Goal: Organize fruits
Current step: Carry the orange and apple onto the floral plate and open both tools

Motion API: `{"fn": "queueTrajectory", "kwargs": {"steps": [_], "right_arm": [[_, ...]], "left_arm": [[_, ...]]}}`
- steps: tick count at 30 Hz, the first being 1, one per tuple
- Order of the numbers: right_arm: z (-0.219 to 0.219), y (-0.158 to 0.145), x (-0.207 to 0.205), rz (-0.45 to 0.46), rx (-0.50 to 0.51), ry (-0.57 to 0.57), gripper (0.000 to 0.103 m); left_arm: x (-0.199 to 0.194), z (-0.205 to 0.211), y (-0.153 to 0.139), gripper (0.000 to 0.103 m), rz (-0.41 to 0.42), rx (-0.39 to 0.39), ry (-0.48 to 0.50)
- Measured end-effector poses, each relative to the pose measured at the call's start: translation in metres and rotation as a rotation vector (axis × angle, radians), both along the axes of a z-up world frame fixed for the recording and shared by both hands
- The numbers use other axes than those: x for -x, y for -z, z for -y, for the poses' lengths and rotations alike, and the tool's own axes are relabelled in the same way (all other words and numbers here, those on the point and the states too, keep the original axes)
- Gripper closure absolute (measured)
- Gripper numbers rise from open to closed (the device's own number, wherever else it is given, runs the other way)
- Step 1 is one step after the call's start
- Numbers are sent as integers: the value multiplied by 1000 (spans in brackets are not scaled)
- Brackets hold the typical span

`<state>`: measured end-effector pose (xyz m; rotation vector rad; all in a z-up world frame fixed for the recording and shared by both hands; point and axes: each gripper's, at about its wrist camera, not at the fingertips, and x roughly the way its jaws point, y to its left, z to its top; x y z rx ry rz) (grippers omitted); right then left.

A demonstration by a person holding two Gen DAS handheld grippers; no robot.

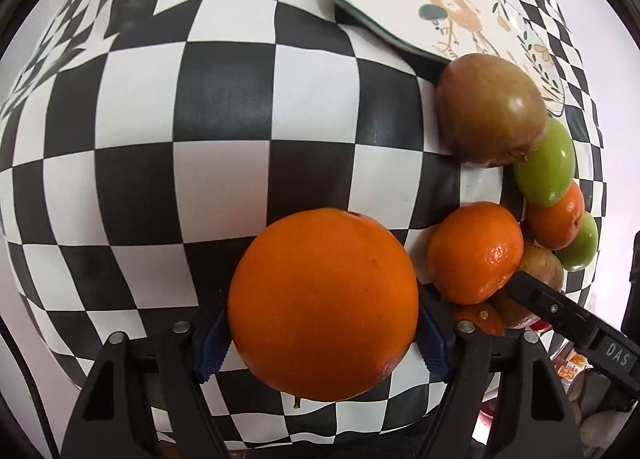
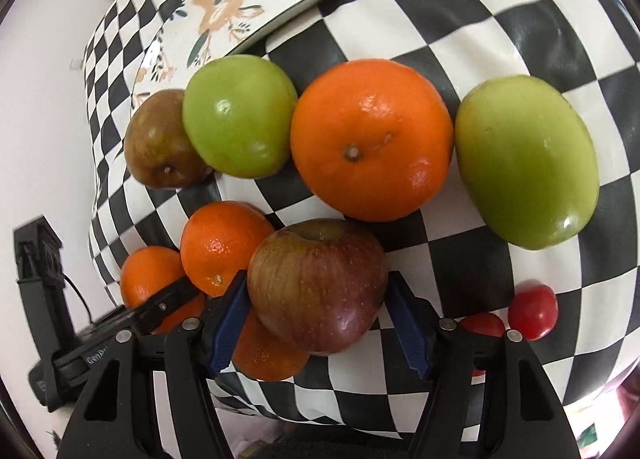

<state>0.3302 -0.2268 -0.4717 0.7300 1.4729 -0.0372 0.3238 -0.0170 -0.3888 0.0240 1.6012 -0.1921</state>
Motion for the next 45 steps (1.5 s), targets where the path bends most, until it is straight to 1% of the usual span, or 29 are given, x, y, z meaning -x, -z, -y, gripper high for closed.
{"fn": "queueTrajectory", "kwargs": {"steps": [3,5,6,10,11,13,14,15,16,17,18,19,20,22,23,25,26,27,28,30,31,33,38,42,43,44,45], "right_arm": [[-9,-9,-1,18,57,-45,34],[-13,-16,0,38,76,-62,34],[-18,-19,-3,51,86,-72,34],[-20,-34,-4,91,100,-91,34],[-13,-41,2,104,89,-87,34],[-10,-55,-6,131,65,-76,34],[-2,-65,2,148,54,-69,34],[1,-74,-3,168,41,-63,34],[7,-86,-11,196,33,-59,34],[16,-97,-9,216,32,-57,34],[26,-107,-13,237,33,-54,34],[34,-117,-27,256,32,-58,34],[43,-123,-34,265,37,-62,34],[62,-130,-63,277,61,-79,34],[77,-132,-71,272,76,-92,34],[91,-123,-104,259,101,-113,34],[100,-118,-113,248,105,-122,34],[109,-109,-125,232,112,-139,34],[114,-102,-133,218,115,-147,34],[121,-83,-156,183,118,-169,34],[124,-75,-166,167,123,-174,34],[128,-61,-180,138,129,-192,34],[136,-38,-198,73,127,-209,34],[145,-36,-202,48,98,-221,33],[146,-35,-203,45,97,-230,33],[148,-34,-205,40,91,-238,32],[151,-35,-204,42,81,-244,27]], "left_arm": [[-12,7,-1,28,49,-36,46],[-24,13,-1,28,80,-47,81],[-23,18,-5,28,87,-47,96],[-41,26,-15,28,95,-23,120],[-48,30,-18,28,106,-16,119],[-67,39,-25,28,129,3,120],[-76,49,-29,28,140,22,113],[-82,58,-41,28,153,41,104],[-77,71,-55,28,172,57,95],[-66,77,-66,28,194,73,88],[-83,86,-71,28,209,87,75],[-60,86,-86,28,219,107,62],[-63,65,-102,28,220,123,52],[-90,64,-112,28,226,135,23],[-106,71,-108,28,231,129,14],[-130,69,-108,28,219,120,2],[-143,63,-110,28,204,118,-9],[-150,71,-107,28,186,113,-14],[-159,85,-101,28,166,109,-12],[-178,90,-90,28,125,102,-12],[-182,92,-90,28,97,101,-15],[-196,97,-73,28,53,100,-17],[-195,96,-54,28,-29,74,-46],[-195,93,-34,27,-76,49,-65],[-194,90,-32,27,-71,56,-74],[-201,95,-25,27,-73,58,-79],[-201,95,-23,27,-76,61,-80]]}}
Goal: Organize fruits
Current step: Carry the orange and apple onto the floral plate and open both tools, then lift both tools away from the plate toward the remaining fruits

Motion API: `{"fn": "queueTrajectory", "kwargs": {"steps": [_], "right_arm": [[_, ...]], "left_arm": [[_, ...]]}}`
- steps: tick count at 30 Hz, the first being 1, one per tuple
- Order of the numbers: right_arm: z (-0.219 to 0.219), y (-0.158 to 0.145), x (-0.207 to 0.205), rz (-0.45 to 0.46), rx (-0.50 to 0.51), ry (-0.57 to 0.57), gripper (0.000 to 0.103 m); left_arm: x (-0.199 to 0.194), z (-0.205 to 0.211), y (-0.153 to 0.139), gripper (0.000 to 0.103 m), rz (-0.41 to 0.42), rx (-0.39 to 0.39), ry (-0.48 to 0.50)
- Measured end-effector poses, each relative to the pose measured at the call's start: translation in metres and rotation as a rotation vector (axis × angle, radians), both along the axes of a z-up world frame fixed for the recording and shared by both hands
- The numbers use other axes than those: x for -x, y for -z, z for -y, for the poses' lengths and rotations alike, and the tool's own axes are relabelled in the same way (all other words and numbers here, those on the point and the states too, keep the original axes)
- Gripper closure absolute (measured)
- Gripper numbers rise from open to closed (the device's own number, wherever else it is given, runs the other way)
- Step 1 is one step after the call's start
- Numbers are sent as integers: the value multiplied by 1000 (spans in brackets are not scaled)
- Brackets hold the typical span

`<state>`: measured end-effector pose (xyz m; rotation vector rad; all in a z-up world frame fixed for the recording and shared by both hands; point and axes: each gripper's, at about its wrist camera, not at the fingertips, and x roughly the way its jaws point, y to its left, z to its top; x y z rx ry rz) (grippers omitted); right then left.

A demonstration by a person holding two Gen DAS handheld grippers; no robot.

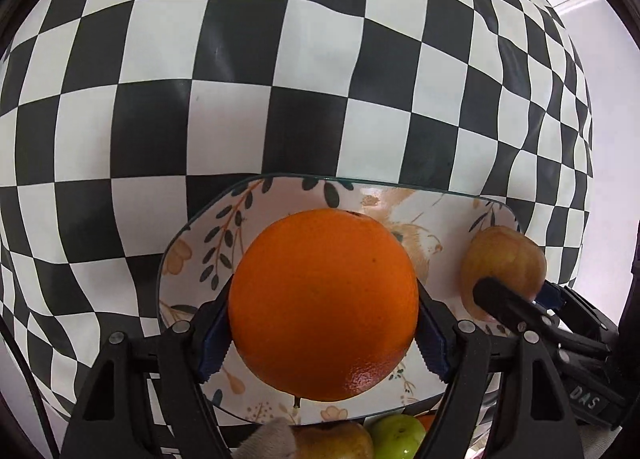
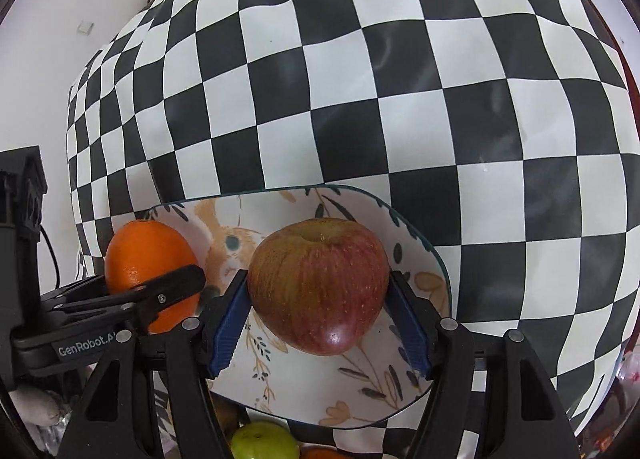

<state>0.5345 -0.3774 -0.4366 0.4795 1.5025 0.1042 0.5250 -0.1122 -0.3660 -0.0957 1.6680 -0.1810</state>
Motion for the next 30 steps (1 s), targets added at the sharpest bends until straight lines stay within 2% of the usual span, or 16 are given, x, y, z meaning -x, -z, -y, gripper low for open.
{"fn": "queueTrajectory", "kwargs": {"steps": [1,2,3,6,7,9,15,19,23,30], "right_arm": [[2,-1,-1,-2,6,-4,15],[4,-3,0,-2,14,-7,11],[6,-4,1,0,12,-7,10],[11,-13,1,-5,13,-10,10],[11,-14,3,-9,20,-16,10],[14,-16,6,-16,44,-22,10],[20,-28,34,-24,120,-3,10],[23,-45,63,-10,175,13,10],[27,-60,92,-1,190,21,10],[15,-108,135,68,258,13,10]], "left_arm": [[0,0,2,27,-1,2,0],[0,0,5,27,-1,4,1],[0,0,7,27,-1,6,3],[-4,-4,3,7,26,28,-19],[-5,-6,0,6,37,41,-21],[-7,-9,-6,6,53,48,-29],[6,-20,-20,6,103,-1,-21],[21,-25,-36,6,149,-64,-51],[49,-26,-53,6,220,-115,-18],[83,-30,-95,6,310,-119,26]]}}
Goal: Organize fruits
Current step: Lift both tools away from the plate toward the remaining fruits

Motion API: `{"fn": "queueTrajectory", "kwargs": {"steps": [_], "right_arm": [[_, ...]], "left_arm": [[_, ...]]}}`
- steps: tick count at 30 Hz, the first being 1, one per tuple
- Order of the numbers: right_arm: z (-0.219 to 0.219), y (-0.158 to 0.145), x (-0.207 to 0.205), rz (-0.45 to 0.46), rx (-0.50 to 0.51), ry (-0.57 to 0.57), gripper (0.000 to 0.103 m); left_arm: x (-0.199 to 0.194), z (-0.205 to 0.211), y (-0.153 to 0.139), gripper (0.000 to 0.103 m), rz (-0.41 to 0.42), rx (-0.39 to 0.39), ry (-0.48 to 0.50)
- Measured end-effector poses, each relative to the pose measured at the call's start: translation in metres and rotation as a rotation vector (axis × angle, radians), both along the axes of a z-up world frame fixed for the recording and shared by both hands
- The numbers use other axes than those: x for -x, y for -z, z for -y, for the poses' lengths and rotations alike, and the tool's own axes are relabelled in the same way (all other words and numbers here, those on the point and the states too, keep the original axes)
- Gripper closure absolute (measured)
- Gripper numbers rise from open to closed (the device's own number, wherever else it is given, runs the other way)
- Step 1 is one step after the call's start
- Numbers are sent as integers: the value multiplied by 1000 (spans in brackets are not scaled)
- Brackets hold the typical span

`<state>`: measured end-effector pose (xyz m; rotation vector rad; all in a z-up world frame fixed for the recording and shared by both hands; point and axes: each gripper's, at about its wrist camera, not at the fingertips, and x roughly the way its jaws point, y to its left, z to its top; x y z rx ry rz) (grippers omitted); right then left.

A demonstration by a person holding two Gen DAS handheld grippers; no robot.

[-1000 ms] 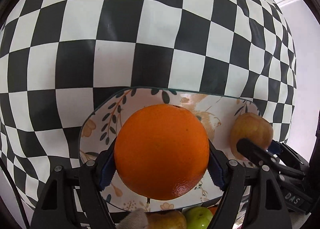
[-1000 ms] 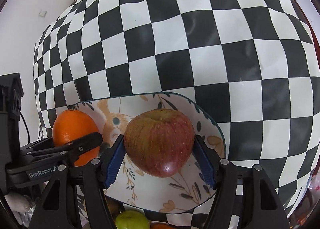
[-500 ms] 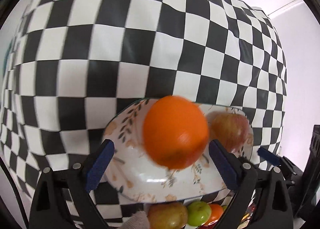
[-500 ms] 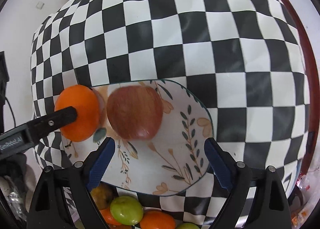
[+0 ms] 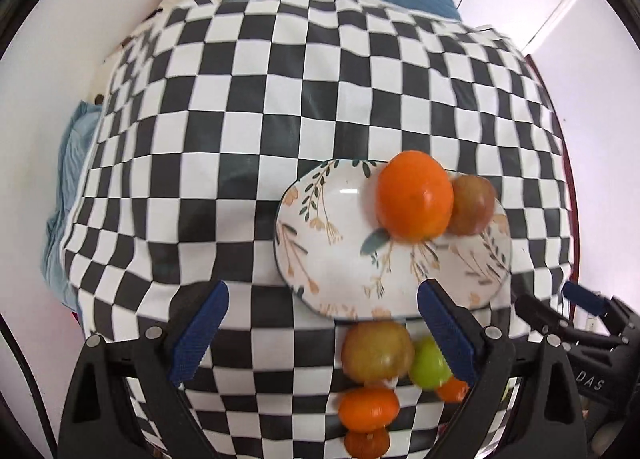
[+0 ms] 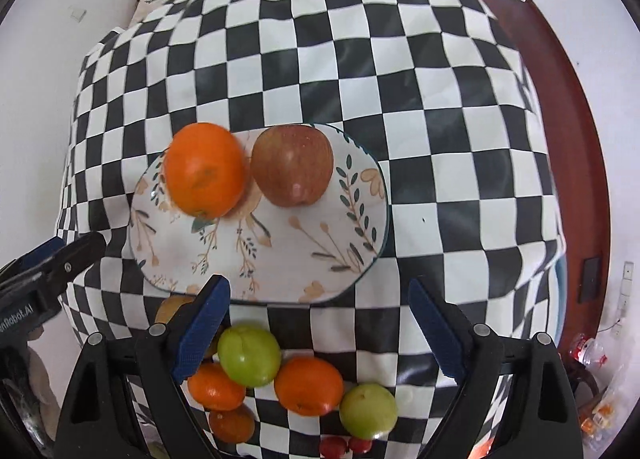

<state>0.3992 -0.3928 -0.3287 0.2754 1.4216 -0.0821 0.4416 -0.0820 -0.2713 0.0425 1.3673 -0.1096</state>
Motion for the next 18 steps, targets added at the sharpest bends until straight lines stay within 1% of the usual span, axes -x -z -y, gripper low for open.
{"fn": "queueTrajectory", "kwargs": {"steps": [2,3,4,5,6,7,9,11,13,14,18], "right_arm": [[0,-19,16,32,29,-6,10],[-5,-26,17,44,33,-7,10],[-5,-36,27,61,32,-10,10],[-27,-46,14,70,37,-13,10],[-31,-51,21,83,39,-15,10],[-33,-60,27,95,44,-20,10],[-43,-77,20,122,46,-25,10],[-53,-91,22,144,47,-29,10],[-52,-103,33,168,38,-20,10],[-62,-104,36,178,44,-22,10],[-66,-117,52,213,64,-15,10]], "left_arm": [[13,-2,-10,6,18,8,5],[20,-4,-14,6,27,16,5],[22,-9,-20,6,37,22,5],[26,-9,-25,6,44,26,7],[26,0,-27,6,52,34,8],[31,-2,-34,6,66,40,6],[38,4,-45,6,89,45,10],[44,2,-59,6,107,60,10],[53,1,-69,6,130,65,13],[57,0,-73,6,142,61,18],[72,-4,-87,6,182,57,16]]}}
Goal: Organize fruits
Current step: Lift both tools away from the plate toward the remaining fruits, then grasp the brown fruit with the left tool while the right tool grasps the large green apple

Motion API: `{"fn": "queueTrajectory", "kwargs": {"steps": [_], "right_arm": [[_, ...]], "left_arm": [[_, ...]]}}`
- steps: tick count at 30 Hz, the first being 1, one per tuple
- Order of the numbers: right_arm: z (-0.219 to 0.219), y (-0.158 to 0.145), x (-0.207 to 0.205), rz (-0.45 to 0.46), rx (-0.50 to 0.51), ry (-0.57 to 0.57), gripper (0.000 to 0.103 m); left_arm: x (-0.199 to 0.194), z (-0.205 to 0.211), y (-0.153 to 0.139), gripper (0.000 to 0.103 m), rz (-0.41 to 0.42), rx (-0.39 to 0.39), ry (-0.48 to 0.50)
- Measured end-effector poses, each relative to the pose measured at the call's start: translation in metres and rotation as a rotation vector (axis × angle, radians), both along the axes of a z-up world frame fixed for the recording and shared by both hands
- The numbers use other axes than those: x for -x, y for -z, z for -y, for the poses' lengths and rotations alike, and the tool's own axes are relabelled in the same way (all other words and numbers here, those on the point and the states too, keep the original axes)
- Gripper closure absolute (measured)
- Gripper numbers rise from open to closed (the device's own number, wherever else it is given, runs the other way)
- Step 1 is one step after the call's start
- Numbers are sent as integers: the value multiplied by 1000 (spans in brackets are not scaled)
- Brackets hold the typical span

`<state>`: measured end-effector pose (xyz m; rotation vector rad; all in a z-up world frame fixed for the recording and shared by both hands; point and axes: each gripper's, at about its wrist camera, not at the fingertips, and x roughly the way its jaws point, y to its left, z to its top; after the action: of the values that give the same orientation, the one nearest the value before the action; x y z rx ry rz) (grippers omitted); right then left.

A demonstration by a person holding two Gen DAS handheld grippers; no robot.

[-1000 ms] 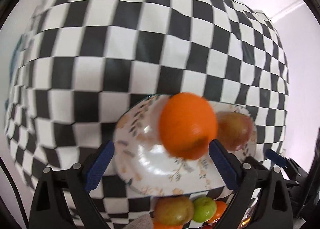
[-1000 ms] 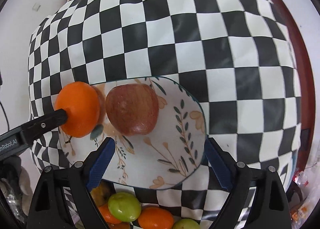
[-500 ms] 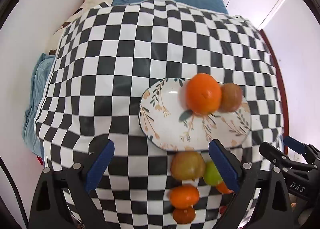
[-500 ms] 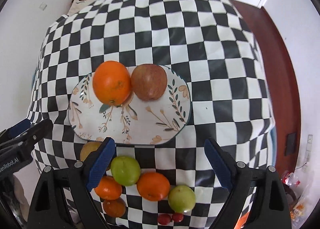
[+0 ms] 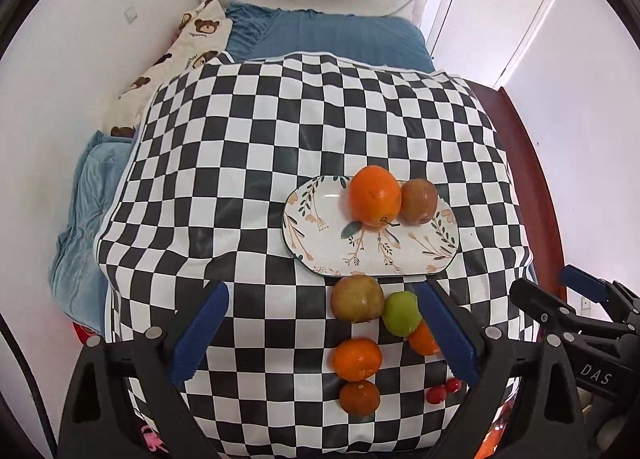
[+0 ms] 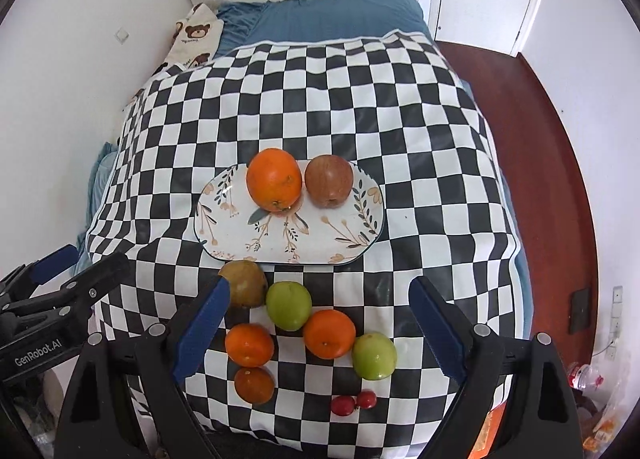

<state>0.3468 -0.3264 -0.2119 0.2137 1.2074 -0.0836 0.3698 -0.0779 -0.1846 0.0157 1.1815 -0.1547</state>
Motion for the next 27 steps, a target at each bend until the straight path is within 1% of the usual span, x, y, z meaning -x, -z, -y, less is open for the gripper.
{"fn": "queueTrajectory", "kwargs": {"steps": [7,10,12,13,14,17,20,23,26,27], "right_arm": [[0,-15,19,17,-12,18,10],[2,-15,25,24,-37,30,10],[4,-10,27,17,-63,39,10],[6,-4,27,3,-79,43,7],[7,1,28,-10,-90,48,6],[13,24,27,-56,-125,60,6],[23,60,26,-133,-189,82,6],[33,97,27,-201,-223,107,6],[45,132,33,-268,-212,148,6],[50,141,35,-284,-219,160,8]], "left_arm": [[15,-5,-9,6,15,19,-5],[18,-5,-6,6,6,20,-8],[18,-5,3,6,-15,12,-5],[18,-4,9,6,-30,12,-3],[17,-4,16,6,-47,7,-2],[14,-5,41,6,-116,17,-7],[8,-2,67,6,-188,25,-7],[0,3,91,6,-257,40,-9],[-11,9,110,6,-316,59,-10],[-15,11,115,6,-330,63,-10]]}}
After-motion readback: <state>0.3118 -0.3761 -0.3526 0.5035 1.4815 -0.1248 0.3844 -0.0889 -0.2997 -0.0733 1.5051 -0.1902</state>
